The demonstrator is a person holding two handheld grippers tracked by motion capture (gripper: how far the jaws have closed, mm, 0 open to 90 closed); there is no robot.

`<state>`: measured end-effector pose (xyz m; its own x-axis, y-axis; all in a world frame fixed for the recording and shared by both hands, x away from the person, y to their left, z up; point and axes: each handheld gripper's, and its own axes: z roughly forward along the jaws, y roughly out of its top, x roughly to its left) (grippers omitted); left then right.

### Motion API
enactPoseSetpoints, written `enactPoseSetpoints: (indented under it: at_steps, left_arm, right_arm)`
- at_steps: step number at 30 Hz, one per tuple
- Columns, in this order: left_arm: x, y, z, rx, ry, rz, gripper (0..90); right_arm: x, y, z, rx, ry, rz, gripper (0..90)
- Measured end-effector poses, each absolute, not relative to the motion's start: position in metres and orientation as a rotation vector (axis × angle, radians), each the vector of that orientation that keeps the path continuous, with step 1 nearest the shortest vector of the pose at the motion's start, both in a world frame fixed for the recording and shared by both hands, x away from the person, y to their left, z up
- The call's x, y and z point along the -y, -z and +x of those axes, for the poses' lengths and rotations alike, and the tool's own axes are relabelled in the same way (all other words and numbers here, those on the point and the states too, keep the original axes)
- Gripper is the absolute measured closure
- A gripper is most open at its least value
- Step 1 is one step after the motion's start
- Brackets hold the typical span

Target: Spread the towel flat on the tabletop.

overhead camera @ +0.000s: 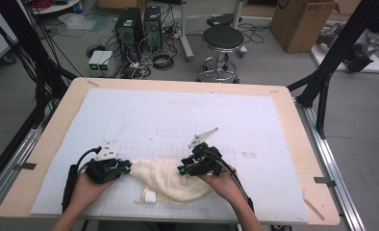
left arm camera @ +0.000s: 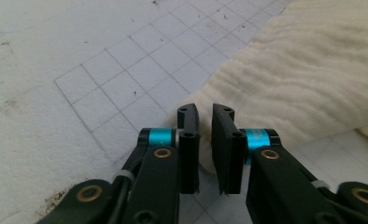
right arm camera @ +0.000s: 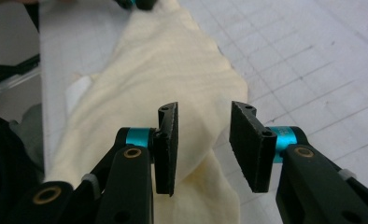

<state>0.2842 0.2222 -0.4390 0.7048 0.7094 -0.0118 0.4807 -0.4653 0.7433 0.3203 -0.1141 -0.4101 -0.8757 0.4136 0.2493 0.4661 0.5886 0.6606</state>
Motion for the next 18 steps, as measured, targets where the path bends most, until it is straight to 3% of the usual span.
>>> enactPoseSetpoints:
  at_steps: [4, 7, 18]
  left_arm:
    - [-0.221, 0.439, 0.284, -0.896, -0.388, 2.151, 87.8]
    - [-0.220, 0.438, 0.285, -0.901, -0.378, 2.135, 88.4]
    - [-0.190, 0.408, 0.309, -0.879, -0.372, 1.980, 88.7]
  right_arm:
    - [0.112, 0.421, 0.328, 2.689, 1.101, -0.783, 71.6]
    - [0.111, 0.424, 0.331, 2.667, 1.090, -0.733, 86.6]
    - [0.155, 0.376, 0.323, 2.793, 1.291, -0.863, 88.1]
